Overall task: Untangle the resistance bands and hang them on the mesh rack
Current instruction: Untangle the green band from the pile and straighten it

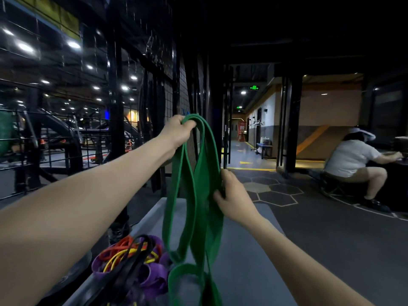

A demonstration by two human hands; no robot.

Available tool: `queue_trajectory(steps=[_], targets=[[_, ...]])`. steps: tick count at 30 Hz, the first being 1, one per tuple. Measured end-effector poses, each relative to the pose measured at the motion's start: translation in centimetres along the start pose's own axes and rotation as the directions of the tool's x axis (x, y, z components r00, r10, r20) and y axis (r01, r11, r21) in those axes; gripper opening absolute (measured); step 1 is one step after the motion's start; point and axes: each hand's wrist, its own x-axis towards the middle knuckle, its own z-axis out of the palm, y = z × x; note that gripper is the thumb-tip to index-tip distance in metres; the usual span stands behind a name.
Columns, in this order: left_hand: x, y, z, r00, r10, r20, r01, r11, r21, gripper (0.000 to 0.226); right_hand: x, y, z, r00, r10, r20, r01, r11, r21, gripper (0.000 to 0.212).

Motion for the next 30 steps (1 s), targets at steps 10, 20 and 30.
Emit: queue_trajectory(steps=[10,20,30], targets=[[-1.4,0.2,0.0,0.986,0.11,0.128,-0.137,0.965,0.222,0.021,2.5,-4.5,2.0,0.926,0.321,-0.197,-0.248,0.914,0.32,0.035],[-1.8,1.1,-2.1,0.999,-0.038,0.013,0.039,0.996,-0.086,0.005,0.4,0.3,0.6,0.921,0.368,0.127,-0.389,0.859,0.333,0.032],[-2.2,-1.1,-2.5,0.988,-0.155,-0.002,0.154,0.983,-0.102,0.014,-1.8,0.4,0.1,0.986,0.145,0.088,-0.168,0.777,0.607,0.018]])
